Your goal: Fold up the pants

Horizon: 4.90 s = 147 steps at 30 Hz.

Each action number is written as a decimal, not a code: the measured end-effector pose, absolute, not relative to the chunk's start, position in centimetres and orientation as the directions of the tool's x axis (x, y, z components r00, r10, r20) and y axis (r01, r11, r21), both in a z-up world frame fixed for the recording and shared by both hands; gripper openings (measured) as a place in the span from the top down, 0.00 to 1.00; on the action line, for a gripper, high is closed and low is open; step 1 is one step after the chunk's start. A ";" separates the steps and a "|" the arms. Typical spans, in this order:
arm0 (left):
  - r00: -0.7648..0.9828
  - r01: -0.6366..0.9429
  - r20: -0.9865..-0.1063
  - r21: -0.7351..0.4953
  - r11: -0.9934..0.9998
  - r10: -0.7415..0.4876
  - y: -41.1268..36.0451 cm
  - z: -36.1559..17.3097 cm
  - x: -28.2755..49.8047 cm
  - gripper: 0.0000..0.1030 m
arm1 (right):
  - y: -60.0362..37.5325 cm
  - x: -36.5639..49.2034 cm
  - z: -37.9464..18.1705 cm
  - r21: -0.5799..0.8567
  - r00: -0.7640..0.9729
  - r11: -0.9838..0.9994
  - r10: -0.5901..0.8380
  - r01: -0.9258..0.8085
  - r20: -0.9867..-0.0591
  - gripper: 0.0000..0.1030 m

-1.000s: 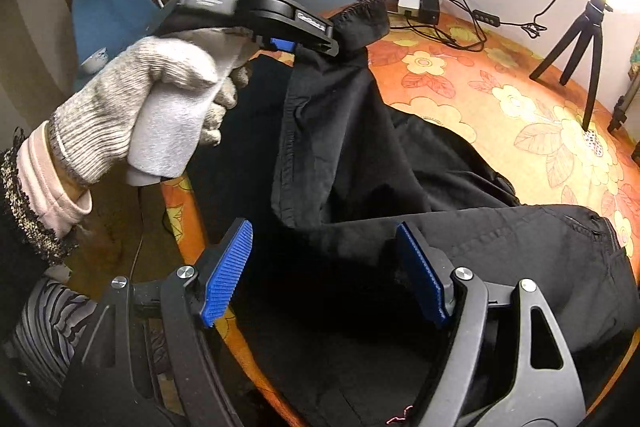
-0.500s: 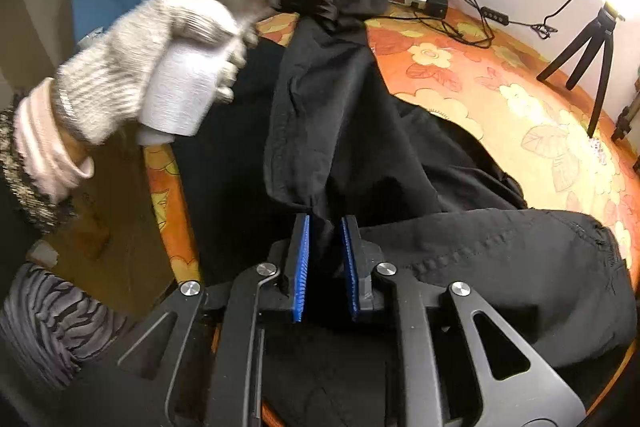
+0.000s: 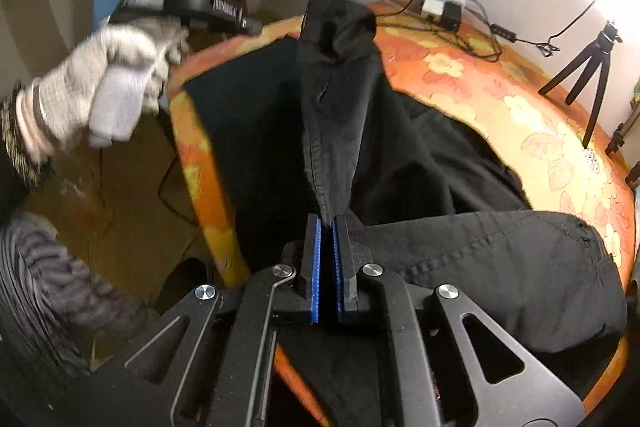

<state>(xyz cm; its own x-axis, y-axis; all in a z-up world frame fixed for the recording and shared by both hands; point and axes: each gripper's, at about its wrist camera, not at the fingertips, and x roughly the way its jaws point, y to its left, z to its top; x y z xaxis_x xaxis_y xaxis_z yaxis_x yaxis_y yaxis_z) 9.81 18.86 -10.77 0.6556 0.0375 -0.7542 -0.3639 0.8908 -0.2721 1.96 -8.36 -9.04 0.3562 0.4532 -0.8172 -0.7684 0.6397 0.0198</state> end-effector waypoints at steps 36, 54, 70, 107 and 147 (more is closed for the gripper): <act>0.658 -0.195 -0.720 -0.443 0.875 -0.218 21.4 -14.4 12.1 0.63 | 10.3 27.0 -9.6 0.374 0.232 0.856 0.469 -0.358 -0.852 0.41; 0.713 -0.138 -0.631 -0.553 0.822 -0.305 22.2 -15.7 13.4 0.49 | 9.5 25.9 -8.4 0.487 0.180 0.788 0.578 -0.377 -0.796 0.95; 0.794 -0.109 -0.542 -0.574 0.812 -0.276 24.5 -10.3 5.9 0.90 | 17.2 18.6 -3.4 0.446 0.139 0.695 0.613 -0.564 -0.778 0.96; 0.692 -0.100 -0.699 -0.340 0.935 -0.180 17.4 -8.4 2.1 0.59 | -25.5 9.0 -3.3 0.281 0.535 0.943 0.334 -0.180 -0.776 0.50; 0.435 0.114 -0.801 -0.403 0.908 -0.410 -4.2 -14.3 10.8 0.50 | -33.9 22.8 -12.1 0.334 0.324 0.923 0.381 -0.192 -0.866 0.44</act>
<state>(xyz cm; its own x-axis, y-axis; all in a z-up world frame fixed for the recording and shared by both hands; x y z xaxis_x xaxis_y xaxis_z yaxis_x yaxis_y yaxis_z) 10.78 -4.18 -14.25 0.4351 -0.4104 -0.8014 0.1137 0.9080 -0.4032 22.81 -33.89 -12.10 0.3237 0.3810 -0.8661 -0.1920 0.9228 0.3341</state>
